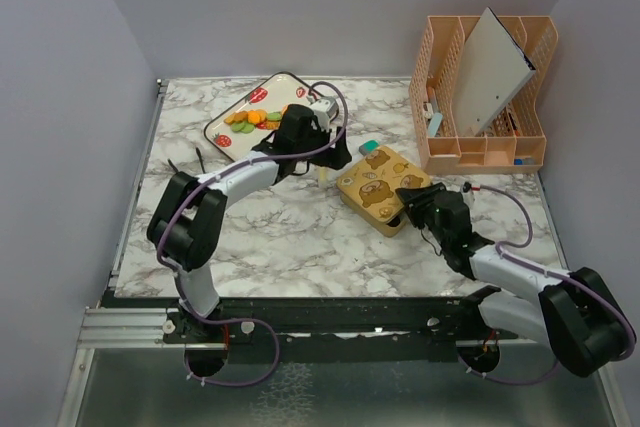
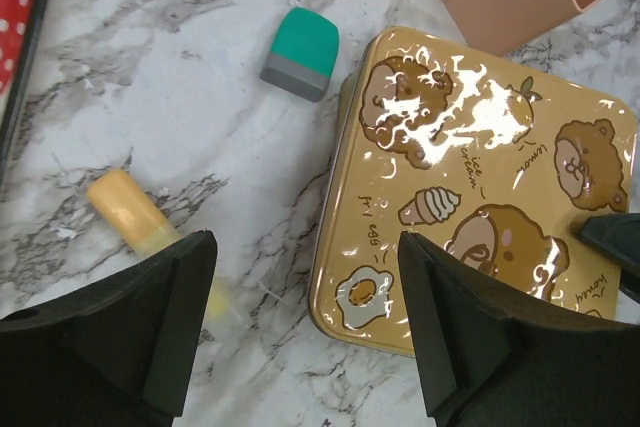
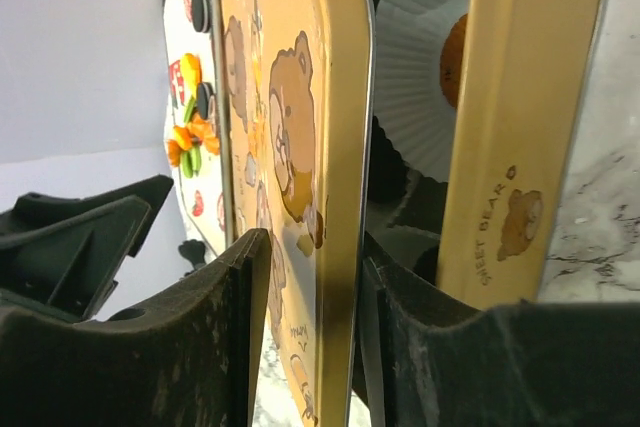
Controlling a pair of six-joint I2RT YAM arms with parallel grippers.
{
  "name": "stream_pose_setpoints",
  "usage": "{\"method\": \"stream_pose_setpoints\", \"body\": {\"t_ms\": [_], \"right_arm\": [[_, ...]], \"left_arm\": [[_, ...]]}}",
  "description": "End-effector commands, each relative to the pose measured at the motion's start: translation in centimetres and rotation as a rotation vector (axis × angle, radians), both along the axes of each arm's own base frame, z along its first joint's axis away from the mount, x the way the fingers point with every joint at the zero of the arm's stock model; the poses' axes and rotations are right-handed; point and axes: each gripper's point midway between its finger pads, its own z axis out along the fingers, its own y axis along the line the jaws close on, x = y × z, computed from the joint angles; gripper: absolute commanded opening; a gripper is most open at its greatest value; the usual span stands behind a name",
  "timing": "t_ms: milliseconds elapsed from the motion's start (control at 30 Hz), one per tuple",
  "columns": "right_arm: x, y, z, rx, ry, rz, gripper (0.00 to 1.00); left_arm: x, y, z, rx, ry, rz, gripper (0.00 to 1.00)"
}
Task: Pack the cookies
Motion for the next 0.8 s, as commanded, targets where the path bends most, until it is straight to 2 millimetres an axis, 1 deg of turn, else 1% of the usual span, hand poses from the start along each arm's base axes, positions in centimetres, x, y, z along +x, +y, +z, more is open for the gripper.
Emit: {"method": "stream_pose_setpoints", "body": {"t_ms": [0, 133, 267, 367, 500, 600, 667, 767], "right_arm": [[-0.5, -1.4, -1.0, -0.069, 0.019, -0.028, 0.47], [-0.8, -1.9, -0.9, -0.101, 0.021, -0.036, 0.52], [-1.2, -2.6, -0.8, -0.154, 0.026, -0.038, 0.55], [-1.7, -3.2, -1.0, -0.207, 0.055, -0.036, 0.61], [-2.1, -4.3, -0.8, -0.275, 0.079, -0.054, 0.70], [-2.3, -5.1, -0.7, -0.330, 0.089, -0.063, 0.79], [-2.2, -5.0, -0.4, -0.352, 0.082, -0.051, 0.84], [-2.1, -4.7, -0.7, -0.374, 0.091, -0.023, 0.87]], "left_arm": [[-0.3, -2.1, -0.6, -0.064, 0.103, -0.071, 0.79], [-0.1, -3.3, -1.8, -0.086, 0.163, -0.104, 0.76], [-0.1, -4.2, -2.9, -0.096, 0.207, -0.122, 0.73], [-0.2, -4.7, -3.5, -0.094, 0.222, -0.130, 0.73], [-0.4, -5.3, -3.8, -0.087, 0.222, -0.141, 0.72], [-0.4, -5.7, -3.8, -0.086, 0.220, -0.143, 0.72], [-0.4, -5.9, -3.8, -0.085, 0.217, -0.139, 0.72], [-0.6, -6.4, -3.7, -0.097, 0.221, -0.137, 0.72]]}}
